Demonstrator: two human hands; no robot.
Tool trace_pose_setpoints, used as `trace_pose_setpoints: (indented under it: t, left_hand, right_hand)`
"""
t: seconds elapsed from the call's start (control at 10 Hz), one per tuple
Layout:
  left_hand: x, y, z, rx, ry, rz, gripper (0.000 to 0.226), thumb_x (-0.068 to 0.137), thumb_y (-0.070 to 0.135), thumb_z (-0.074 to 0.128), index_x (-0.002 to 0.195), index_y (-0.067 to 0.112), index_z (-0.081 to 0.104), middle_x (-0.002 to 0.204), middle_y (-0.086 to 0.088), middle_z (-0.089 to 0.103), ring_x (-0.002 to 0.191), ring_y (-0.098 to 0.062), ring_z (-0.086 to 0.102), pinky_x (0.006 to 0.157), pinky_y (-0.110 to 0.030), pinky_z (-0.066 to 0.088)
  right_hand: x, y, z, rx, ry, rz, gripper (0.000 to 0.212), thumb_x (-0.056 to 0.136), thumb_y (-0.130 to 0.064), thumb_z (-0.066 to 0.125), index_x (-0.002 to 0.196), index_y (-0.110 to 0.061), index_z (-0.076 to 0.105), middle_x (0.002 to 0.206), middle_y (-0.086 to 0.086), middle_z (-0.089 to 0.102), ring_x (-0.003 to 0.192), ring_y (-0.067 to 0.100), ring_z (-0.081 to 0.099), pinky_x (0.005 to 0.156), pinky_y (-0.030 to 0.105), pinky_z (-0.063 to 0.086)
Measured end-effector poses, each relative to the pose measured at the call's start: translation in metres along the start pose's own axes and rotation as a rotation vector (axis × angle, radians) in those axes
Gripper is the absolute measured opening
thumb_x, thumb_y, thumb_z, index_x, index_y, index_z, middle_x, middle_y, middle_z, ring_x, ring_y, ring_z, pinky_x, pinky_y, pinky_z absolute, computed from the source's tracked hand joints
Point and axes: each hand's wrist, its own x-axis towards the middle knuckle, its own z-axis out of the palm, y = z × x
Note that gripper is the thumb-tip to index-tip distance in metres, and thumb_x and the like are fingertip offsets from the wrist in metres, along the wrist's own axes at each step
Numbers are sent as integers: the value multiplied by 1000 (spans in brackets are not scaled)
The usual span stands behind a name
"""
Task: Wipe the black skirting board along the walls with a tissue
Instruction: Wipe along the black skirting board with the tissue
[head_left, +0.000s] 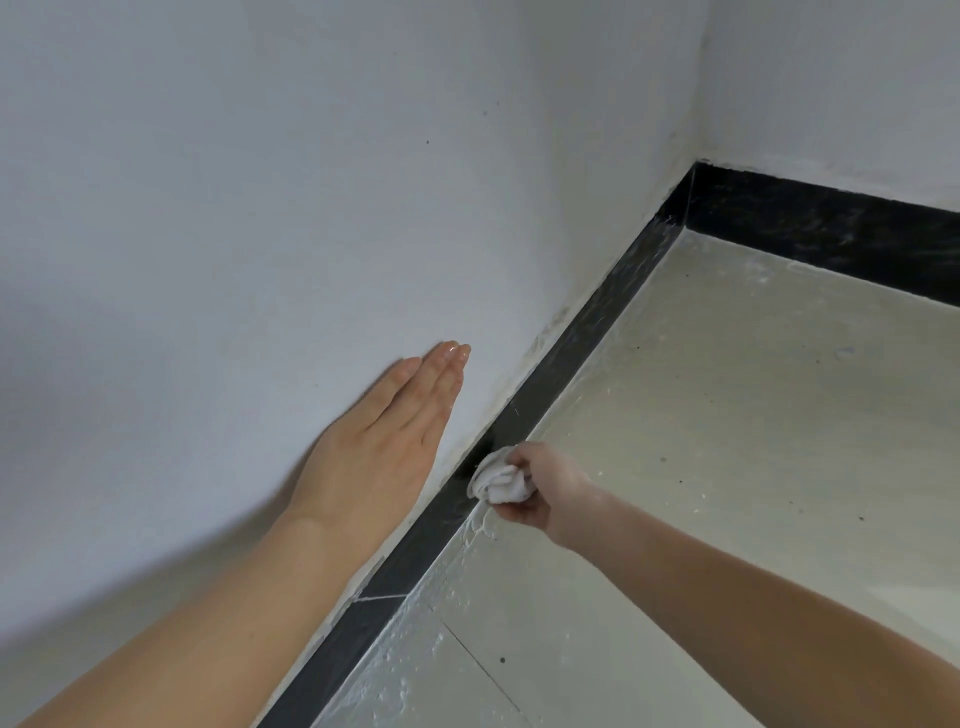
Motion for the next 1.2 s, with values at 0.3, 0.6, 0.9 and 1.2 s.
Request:
trace_pose_setpoints:
  t: [0.3,0.6,0.9,1.2]
  left_hand:
    - [6,-3,8,-13,29,-1,70,93,27,34,147,-9,10,157,-23,3,145,-35,1,118,-43,-4]
    - [6,-3,10,60,34,27,71,94,30,33,147,-10,8,156,-25,-1,144,-38,-3,118,-45,-6]
    - [10,-3,9,42,34,18,73,91,31,42,147,-8,17,157,-22,11,145,-31,9,118,-43,1]
    - [7,-5,11,81,3,46,69,92,28,41,147,-8,18,157,-23,10,146,-32,14,118,-43,6]
  right_hand:
    - [14,-76,-19,144,177,-408,24,95,-15,43,72,-18,42,75,2,48,61,13,52,38,15,49]
    - [21,-68,-51,302,166,-327,30,96,-10,39,70,-11,52,49,2,58,48,12,52,46,23,45]
    - [33,17,-3,-148,-78,-121,19,87,-2,45,91,5,62,83,19,66,71,28,64,62,36,57]
    - [55,-111,-64,-146,217,-428,31,92,-10,46,122,-8,52,105,9,50,65,14,53,41,19,51]
